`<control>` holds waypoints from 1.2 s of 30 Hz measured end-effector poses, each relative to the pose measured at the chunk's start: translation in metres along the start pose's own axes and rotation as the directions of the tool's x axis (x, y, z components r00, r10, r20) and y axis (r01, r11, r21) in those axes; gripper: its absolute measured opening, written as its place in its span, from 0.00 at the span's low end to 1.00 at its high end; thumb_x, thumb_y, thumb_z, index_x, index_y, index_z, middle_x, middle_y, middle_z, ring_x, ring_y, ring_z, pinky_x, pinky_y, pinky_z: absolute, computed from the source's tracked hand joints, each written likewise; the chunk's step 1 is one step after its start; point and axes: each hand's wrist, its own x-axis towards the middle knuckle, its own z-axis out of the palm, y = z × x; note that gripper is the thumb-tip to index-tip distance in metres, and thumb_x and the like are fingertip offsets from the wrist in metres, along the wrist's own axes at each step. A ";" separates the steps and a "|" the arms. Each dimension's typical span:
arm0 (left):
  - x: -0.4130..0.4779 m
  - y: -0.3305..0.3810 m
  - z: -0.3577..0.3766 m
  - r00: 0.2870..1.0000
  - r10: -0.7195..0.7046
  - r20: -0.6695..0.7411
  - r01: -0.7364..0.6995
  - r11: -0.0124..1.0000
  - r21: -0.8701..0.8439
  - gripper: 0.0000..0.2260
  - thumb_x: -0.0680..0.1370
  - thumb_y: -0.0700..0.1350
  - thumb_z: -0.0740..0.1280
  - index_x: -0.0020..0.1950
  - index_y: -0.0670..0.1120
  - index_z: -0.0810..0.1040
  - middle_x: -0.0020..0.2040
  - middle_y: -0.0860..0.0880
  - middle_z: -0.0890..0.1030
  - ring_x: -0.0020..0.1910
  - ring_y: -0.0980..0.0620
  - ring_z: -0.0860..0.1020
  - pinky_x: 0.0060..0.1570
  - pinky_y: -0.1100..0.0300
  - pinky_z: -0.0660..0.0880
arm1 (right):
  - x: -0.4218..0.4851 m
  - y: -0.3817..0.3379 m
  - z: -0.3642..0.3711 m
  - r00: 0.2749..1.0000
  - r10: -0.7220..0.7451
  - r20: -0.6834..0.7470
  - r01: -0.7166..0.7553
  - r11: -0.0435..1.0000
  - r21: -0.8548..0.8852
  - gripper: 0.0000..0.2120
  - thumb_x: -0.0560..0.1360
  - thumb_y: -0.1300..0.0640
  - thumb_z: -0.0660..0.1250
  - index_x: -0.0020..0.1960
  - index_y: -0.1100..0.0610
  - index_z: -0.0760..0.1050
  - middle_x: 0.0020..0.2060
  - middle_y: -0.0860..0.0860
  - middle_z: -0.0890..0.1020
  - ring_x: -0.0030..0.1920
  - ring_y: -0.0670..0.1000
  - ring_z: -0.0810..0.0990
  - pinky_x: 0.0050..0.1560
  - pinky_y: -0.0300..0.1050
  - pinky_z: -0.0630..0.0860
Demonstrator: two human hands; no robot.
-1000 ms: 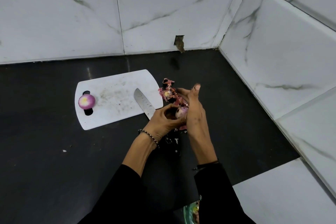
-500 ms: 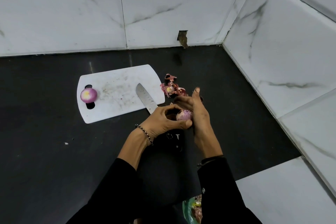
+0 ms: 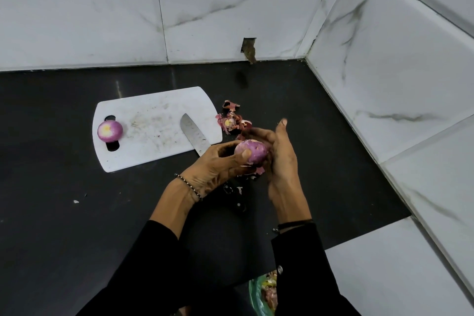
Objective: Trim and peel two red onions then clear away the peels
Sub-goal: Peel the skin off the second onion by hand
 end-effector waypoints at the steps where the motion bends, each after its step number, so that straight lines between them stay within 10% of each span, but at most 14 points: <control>1: 0.000 0.000 0.000 1.000 0.007 -0.009 -0.006 0.999 0.038 0.37 0.52 0.57 0.85 0.55 0.42 0.81 0.51 0.45 0.86 0.52 0.47 0.84 0.47 0.59 0.81 | 0.000 -0.002 0.002 1.000 -0.018 -0.011 0.018 1.000 -0.025 0.35 0.82 0.34 0.47 0.56 0.58 0.83 0.51 0.55 0.87 0.53 0.56 0.85 0.58 0.55 0.80; 13: -0.001 -0.004 -0.002 0.996 -0.059 -0.061 0.057 0.998 -0.031 0.31 0.56 0.57 0.84 0.53 0.41 0.85 0.56 0.38 0.83 0.54 0.44 0.83 0.53 0.56 0.80 | 0.008 0.002 0.017 0.995 -0.095 -0.042 0.083 0.970 -0.228 0.43 0.65 0.19 0.47 0.56 0.47 0.83 0.55 0.51 0.84 0.56 0.52 0.83 0.63 0.56 0.77; 18: -0.001 0.009 0.009 0.987 -0.114 -0.109 0.092 0.978 -0.188 0.39 0.54 0.58 0.84 0.59 0.42 0.80 0.56 0.38 0.83 0.54 0.42 0.83 0.56 0.48 0.80 | 0.010 0.004 0.009 0.988 -0.147 -0.037 0.135 0.963 -0.235 0.32 0.77 0.27 0.50 0.53 0.48 0.83 0.52 0.50 0.85 0.53 0.50 0.84 0.58 0.53 0.80; 26: -0.001 0.025 0.019 0.944 -0.200 -0.261 0.144 0.965 -0.219 0.21 0.79 0.59 0.62 0.56 0.42 0.79 0.42 0.44 0.84 0.35 0.51 0.82 0.37 0.60 0.79 | 0.003 -0.005 -0.011 0.826 -0.536 0.176 0.564 0.785 -0.255 0.06 0.81 0.54 0.66 0.52 0.54 0.82 0.48 0.48 0.84 0.52 0.48 0.82 0.52 0.43 0.79; 36: 0.006 0.026 0.023 0.920 -0.161 -0.357 0.087 0.973 -0.213 0.17 0.80 0.58 0.62 0.55 0.45 0.80 0.45 0.43 0.85 0.35 0.51 0.83 0.35 0.60 0.79 | 0.011 -0.004 -0.028 0.658 -0.615 0.434 0.753 0.537 -0.380 0.18 0.71 0.54 0.79 0.60 0.53 0.82 0.51 0.46 0.80 0.49 0.48 0.80 0.43 0.34 0.75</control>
